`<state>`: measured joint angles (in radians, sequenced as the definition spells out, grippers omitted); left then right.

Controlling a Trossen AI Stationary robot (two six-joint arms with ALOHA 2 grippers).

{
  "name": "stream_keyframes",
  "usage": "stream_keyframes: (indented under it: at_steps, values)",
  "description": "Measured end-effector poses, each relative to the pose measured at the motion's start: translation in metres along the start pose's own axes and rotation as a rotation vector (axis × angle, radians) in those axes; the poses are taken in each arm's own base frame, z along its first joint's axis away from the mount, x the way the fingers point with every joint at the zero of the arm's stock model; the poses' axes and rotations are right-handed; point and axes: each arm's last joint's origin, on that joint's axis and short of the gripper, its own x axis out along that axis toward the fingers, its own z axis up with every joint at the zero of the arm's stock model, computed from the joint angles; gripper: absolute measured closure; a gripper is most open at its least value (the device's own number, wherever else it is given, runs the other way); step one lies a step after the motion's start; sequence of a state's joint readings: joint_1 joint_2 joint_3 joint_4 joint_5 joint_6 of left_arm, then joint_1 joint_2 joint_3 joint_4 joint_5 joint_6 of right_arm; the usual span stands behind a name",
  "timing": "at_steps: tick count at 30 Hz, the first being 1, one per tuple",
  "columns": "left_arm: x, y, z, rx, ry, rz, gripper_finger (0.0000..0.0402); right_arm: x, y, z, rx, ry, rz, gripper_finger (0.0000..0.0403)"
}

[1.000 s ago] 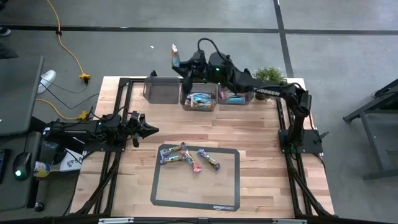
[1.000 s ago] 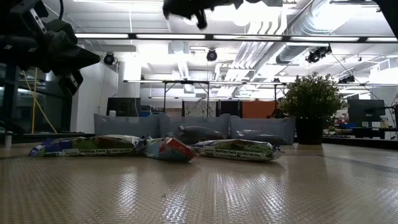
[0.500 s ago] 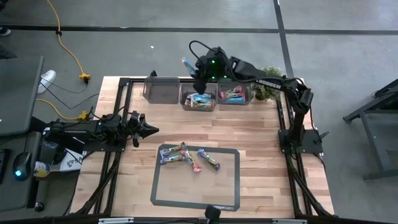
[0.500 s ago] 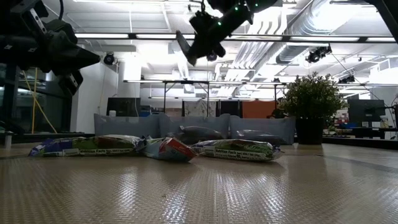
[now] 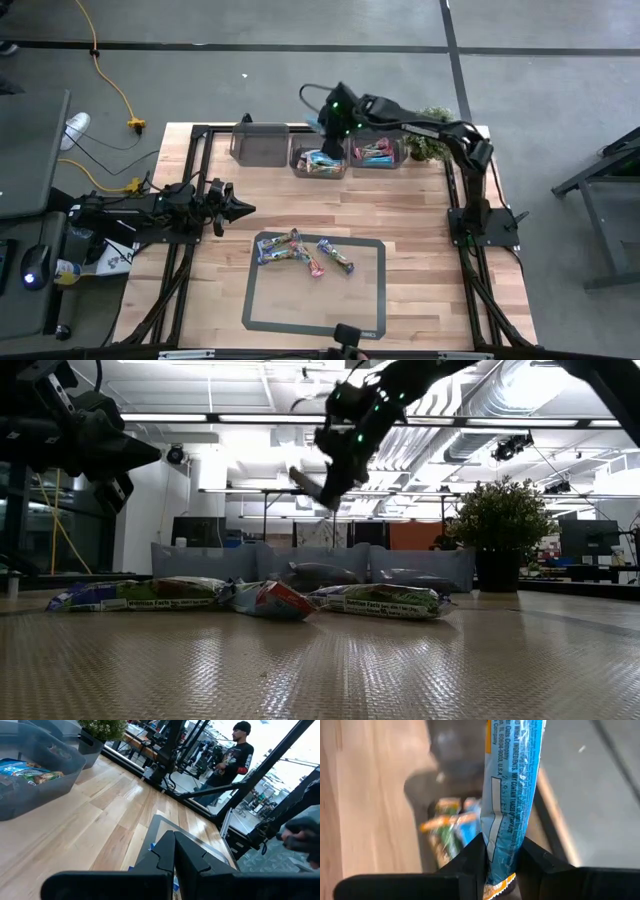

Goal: Pick and place Granola Bars by type
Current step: Put the yellow granola bar into the center black bin

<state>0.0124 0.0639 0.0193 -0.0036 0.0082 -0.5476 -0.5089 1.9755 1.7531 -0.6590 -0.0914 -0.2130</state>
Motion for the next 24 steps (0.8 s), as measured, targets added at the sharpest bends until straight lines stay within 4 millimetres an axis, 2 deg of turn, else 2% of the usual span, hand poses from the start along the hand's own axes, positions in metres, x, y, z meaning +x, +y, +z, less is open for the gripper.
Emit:
stream_keyframes:
  at_steps: [5, 11, 14, 18, 24]
  values:
    - [0.000, 0.000, 0.000, 0.000, 0.000, 0.001, 0.0401, 0.025, 0.005, -0.016, -0.011, 0.134, 0.064, 0.0334]
    - [0.000, 0.000, 0.000, 0.000, 0.000, 0.000, 0.0401, 0.035, 0.007, -0.028, -0.075, 0.234, 0.090, 0.0334]
    - [0.000, 0.000, 0.000, 0.000, 0.000, 0.001, 0.0401, 0.035, 0.006, -0.026, -0.104, 0.266, 0.086, 0.0334]
    - [0.000, 0.000, 0.000, 0.000, 0.000, 0.000, 0.0401, 0.038, 0.004, -0.013, -0.150, 0.287, 0.076, 0.0334]
    - [0.000, 0.000, 0.000, 0.000, 0.000, 0.000, 0.0401, 0.058, 0.003, 0.005, -0.208, 0.389, 0.079, 0.0334]
